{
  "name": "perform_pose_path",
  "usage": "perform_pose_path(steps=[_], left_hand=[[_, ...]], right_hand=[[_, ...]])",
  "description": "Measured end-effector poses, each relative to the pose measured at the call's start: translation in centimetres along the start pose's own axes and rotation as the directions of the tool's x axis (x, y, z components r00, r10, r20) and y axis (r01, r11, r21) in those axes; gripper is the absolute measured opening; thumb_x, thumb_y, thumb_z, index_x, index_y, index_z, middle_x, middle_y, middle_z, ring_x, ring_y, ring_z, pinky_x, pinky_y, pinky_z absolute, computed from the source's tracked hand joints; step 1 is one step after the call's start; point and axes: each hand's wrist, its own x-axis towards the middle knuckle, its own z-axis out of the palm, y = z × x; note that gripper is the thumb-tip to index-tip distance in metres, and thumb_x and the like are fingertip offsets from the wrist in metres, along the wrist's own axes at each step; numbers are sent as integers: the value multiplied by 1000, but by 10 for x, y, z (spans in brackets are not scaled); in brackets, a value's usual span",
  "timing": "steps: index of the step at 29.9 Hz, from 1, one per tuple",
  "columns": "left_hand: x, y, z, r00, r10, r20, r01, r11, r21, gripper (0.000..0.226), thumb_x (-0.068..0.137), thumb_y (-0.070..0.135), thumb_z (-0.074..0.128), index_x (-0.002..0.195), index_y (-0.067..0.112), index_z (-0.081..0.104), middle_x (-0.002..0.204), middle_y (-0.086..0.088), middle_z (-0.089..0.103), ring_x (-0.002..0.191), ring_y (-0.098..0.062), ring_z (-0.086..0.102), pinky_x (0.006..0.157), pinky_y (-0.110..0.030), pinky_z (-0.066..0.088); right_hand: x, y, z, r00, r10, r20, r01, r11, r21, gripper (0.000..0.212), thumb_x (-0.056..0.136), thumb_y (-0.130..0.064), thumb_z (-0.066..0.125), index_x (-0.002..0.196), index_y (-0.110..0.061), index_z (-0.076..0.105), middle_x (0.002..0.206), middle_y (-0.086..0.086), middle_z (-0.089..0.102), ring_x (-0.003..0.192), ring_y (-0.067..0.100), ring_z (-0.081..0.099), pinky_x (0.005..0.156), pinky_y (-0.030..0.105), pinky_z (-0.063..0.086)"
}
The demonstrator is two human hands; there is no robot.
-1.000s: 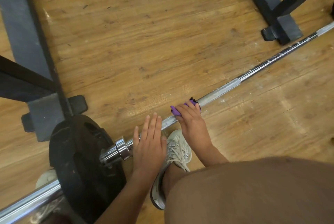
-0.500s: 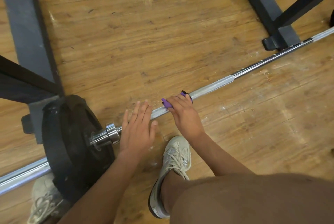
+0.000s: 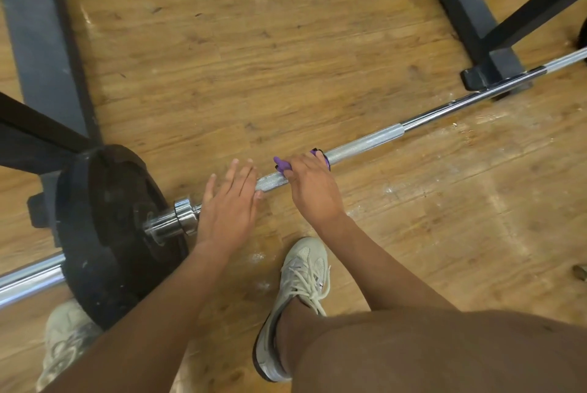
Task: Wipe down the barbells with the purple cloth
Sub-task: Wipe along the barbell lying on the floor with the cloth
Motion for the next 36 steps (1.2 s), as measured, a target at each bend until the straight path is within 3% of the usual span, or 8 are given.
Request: perform_pose_path(steps=[4, 8, 11, 17, 21, 25, 31, 36], left_hand=[[4, 0, -2, 1000, -2, -2, 2, 1000, 6, 53, 108, 39, 24, 150, 15, 45, 160, 2, 38, 152, -17, 25, 119, -51, 25], [13, -5, -7, 1000, 2, -17, -2, 1000, 1, 53, 108, 38, 23, 149, 15, 47, 159, 2, 40, 151, -17, 27, 119, -51, 25], [23, -11, -10, 1000, 17, -22, -18, 1000, -20, 52, 107, 37, 23, 149, 15, 47, 159, 2, 40, 151, -16, 26, 119, -52, 25], [37, -22, -16, 1000, 15, -26, -16, 998, -54, 53, 107, 38, 26, 147, 13, 49, 158, 0, 41, 152, -17, 26, 120, -54, 21], [37, -20, -16, 1000, -12, -12, 11, 999, -52, 55, 107, 40, 22, 149, 15, 46, 159, 1, 40, 153, -19, 24, 119, -55, 20], [35, -18, -15, 1000, -10, 5, 10, 999, -53, 57, 107, 42, 20, 150, 15, 45, 159, 1, 40, 153, -21, 24, 118, -57, 21], [40, -22, -18, 999, -18, 43, 21, 998, -67, 61, 105, 46, 13, 153, 20, 40, 162, 6, 35, 154, -16, 16, 121, -54, 16], [40, -20, -14, 999, -22, -25, 21, 1000, -16, 57, 106, 42, 20, 148, 16, 48, 155, 1, 45, 151, -20, 27, 118, -53, 25]], right_hand=[[-4, 1, -1, 999, -37, -3, 37, 999, 36, 21, 105, -19, 48, 115, -16, 67, 107, -5, 66, 109, 18, 56, 119, 42, 27], [-23, 17, 5, 987, -151, -47, 152, 988, 7, 41, 106, -26, 41, 140, -12, 57, 142, 3, 59, 142, 26, 41, 124, 44, 21], [-21, 27, 8, 977, -209, -39, 208, 977, -43, 46, 104, -24, 37, 145, -10, 52, 150, 5, 52, 147, 31, 35, 124, 46, 20], [-1, 18, 13, 990, -123, -62, 124, 992, 2, 42, 102, -14, 51, 144, -8, 53, 149, 8, 53, 147, 36, 33, 122, 53, 22], [9, 8, 16, 973, -231, -11, 229, 969, -95, 42, 103, -21, 45, 142, -10, 55, 146, 5, 55, 143, 37, 39, 121, 54, 24], [16, 23, 5, 946, -324, 12, 322, 935, -145, 41, 100, -14, 58, 141, -12, 56, 143, 4, 57, 140, 32, 44, 119, 52, 28], [29, 23, -3, 991, -135, 16, 136, 988, -69, 42, 105, -28, 38, 138, -12, 57, 135, 2, 62, 136, 33, 45, 118, 52, 29], [36, 32, -9, 974, -207, 91, 215, 974, -78, 48, 104, -34, 29, 137, -14, 57, 135, -1, 61, 132, 31, 47, 116, 47, 29]])
